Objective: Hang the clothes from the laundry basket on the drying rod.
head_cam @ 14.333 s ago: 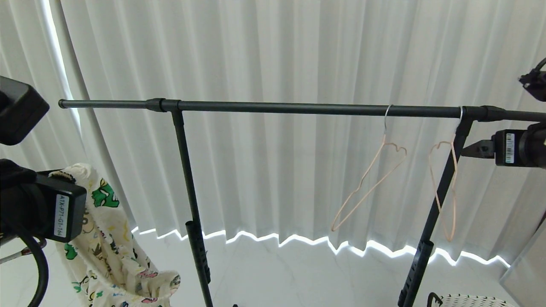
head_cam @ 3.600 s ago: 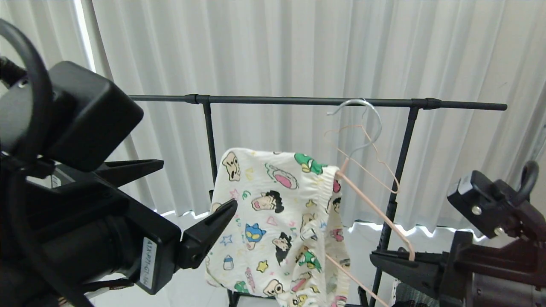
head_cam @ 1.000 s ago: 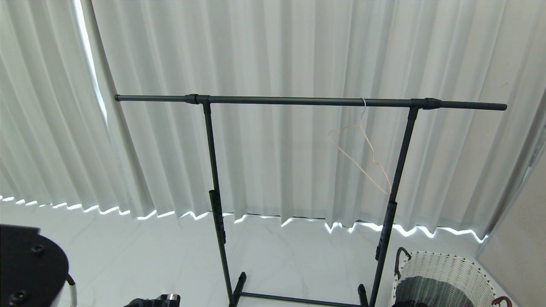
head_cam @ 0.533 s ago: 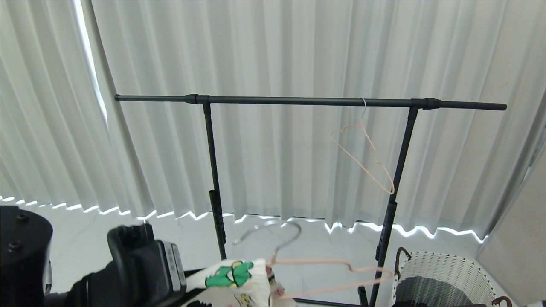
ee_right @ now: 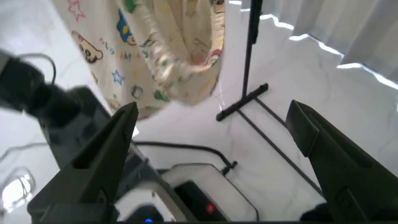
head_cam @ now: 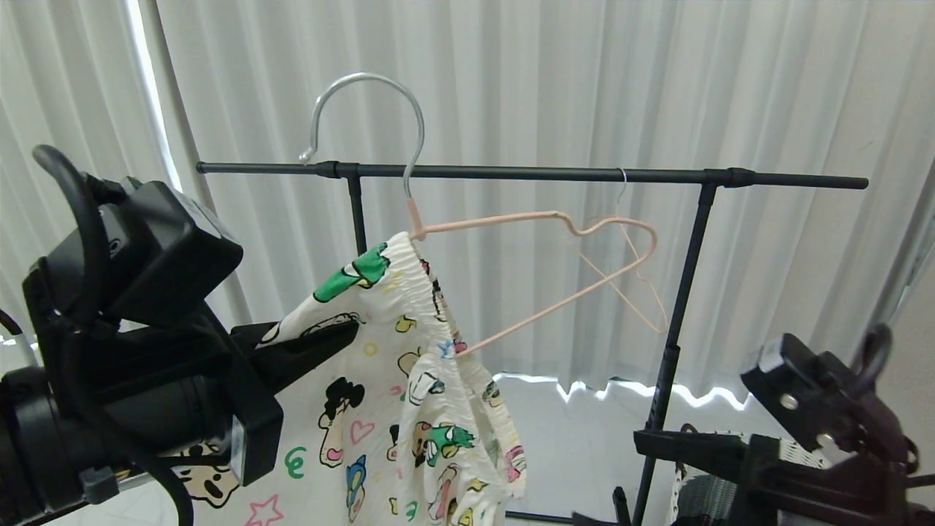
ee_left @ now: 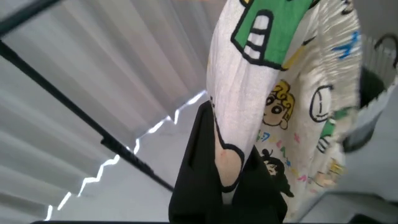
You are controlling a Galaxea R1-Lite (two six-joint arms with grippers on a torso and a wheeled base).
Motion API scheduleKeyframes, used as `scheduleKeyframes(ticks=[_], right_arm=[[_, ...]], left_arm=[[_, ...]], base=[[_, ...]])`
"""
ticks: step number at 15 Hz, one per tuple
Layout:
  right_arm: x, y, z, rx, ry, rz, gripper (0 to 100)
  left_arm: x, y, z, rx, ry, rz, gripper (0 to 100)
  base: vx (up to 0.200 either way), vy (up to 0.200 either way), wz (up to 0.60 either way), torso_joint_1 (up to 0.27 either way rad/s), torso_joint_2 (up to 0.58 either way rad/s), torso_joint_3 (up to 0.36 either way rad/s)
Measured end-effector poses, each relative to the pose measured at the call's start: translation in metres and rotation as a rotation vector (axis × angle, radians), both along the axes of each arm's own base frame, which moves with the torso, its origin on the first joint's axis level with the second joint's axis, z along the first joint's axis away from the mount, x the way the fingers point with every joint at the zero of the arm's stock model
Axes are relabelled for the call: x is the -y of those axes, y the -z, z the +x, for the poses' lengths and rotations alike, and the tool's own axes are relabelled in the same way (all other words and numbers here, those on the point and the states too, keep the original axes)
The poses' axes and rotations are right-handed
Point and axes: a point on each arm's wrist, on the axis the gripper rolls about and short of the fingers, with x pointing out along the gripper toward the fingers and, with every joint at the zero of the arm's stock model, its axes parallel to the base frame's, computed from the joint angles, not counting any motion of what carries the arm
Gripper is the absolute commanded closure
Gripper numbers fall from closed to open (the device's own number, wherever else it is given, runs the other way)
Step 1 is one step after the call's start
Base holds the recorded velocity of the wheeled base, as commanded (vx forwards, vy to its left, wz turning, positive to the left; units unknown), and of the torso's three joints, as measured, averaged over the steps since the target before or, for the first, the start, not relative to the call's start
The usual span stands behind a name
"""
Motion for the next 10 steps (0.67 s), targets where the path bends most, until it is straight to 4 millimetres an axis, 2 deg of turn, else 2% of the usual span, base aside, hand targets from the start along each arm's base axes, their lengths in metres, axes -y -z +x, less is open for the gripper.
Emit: scheduleKeyframes(ticks=[3,5,7,10], right_arm=[[-0.034,-0.002,0.024,0.016,0.063,0.083,0],[-0.047,0.003,0.040,0.023,0.121,0.080,0],[-0.054,0.011,0.042,0.013,0.119,0.052,0],[-0.059,0.027,0.031,0.016,0.096,-0.021,0]], left_arm=[[0.004,-0.003,-0.003,0.010,0.031,-0.006,100],[0.005,-0.006,-0.003,0.021,0.035,-0.016,100],[0.006,-0.008,-0.003,0.031,0.038,-0.025,100],[0.007,-0.011,-0.002,0.043,0.038,-0.036,100]], base=[[0.000,0.000,0.00,0.000,0.00,0.000],[0.000,0.000,0.00,0.000,0.00,0.000],[0.000,0.000,0.00,0.000,0.00,0.000],[0.000,0.000,0.00,0.000,0.00,0.000]])
